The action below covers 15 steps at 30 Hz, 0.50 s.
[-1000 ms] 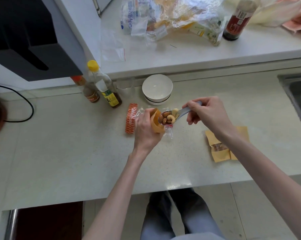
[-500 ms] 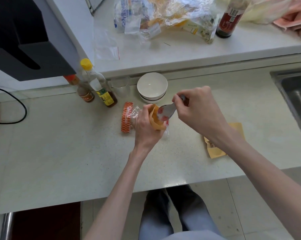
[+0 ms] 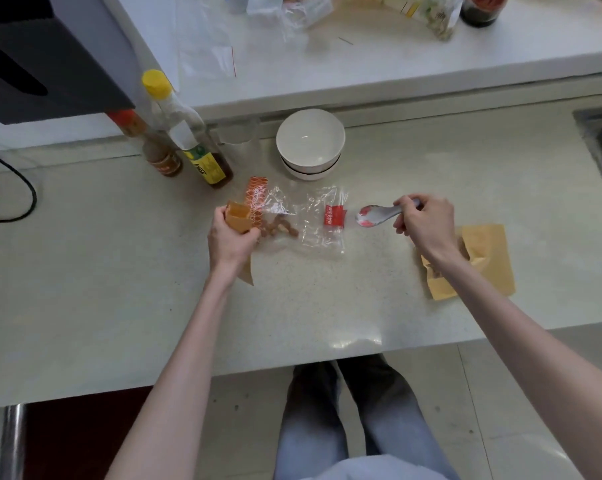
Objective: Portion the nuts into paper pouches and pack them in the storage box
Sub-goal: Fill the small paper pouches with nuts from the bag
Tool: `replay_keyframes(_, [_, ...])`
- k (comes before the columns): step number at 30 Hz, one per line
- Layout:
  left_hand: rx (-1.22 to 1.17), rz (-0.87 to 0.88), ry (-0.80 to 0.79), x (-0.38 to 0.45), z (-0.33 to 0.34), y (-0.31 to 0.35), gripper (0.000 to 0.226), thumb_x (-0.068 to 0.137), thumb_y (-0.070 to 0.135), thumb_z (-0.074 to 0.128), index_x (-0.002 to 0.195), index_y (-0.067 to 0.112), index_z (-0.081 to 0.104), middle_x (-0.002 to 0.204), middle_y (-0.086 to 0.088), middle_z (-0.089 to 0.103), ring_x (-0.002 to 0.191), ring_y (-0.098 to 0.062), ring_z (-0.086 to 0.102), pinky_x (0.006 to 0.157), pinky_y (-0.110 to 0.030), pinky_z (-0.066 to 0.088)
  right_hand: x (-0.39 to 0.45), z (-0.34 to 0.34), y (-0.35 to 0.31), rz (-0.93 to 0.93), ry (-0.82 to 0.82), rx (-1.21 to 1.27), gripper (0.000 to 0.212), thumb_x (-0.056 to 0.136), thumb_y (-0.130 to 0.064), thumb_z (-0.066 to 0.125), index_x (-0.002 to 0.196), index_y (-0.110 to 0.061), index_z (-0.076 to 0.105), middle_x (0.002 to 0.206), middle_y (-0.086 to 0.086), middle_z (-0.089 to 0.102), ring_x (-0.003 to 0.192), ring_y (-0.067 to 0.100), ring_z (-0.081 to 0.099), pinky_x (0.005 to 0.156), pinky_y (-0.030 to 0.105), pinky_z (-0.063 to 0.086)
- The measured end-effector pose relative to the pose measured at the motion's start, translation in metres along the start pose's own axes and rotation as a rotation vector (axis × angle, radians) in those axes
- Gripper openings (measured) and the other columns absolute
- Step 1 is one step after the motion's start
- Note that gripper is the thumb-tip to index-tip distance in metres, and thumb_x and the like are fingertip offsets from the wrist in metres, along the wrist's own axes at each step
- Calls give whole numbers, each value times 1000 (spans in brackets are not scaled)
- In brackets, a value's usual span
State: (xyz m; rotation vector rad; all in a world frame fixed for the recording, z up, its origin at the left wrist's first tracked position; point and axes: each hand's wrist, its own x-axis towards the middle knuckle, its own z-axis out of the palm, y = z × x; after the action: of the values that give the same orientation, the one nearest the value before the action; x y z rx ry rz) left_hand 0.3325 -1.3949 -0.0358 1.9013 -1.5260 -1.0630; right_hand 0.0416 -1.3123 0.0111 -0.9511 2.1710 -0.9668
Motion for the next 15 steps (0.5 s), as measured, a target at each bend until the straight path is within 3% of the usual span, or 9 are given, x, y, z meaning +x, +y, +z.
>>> replay_keyframes(4, [67,-160,-35,21,7,-4,50,76,25,69,122,17,49,111,-7,62,99,-26,59,79,-36,52,8,20,8,-22,-31,-73,24,91,-14,50,87,-6,72,56,9,66,47,15,62,54,30,52])
replay_keyframes(8, [53,-209,-77,30,21,0,49,76,25,67,122,15,52,108,-7,62,97,-24,59,71,-31,44,18,39,13,-28,-96,-40,25,91,-15,50,89,-4,73,58,12,66,49,18,63,55,32,53])
replay_keyframes(12, [9,-255,-101,30,30,-1,45,76,23,67,118,17,53,107,-7,64,101,-26,61,86,-40,53,24,57,17,5,-212,36,22,90,-11,51,83,-4,71,53,8,64,41,10,57,46,20,47])
replay_keyframes(15, [-61,-199,-166,24,29,3,36,76,23,68,110,17,57,96,-2,63,93,-22,62,69,-29,49,21,64,16,25,-310,155,29,92,-11,51,69,0,67,51,9,61,43,14,52,49,24,44])
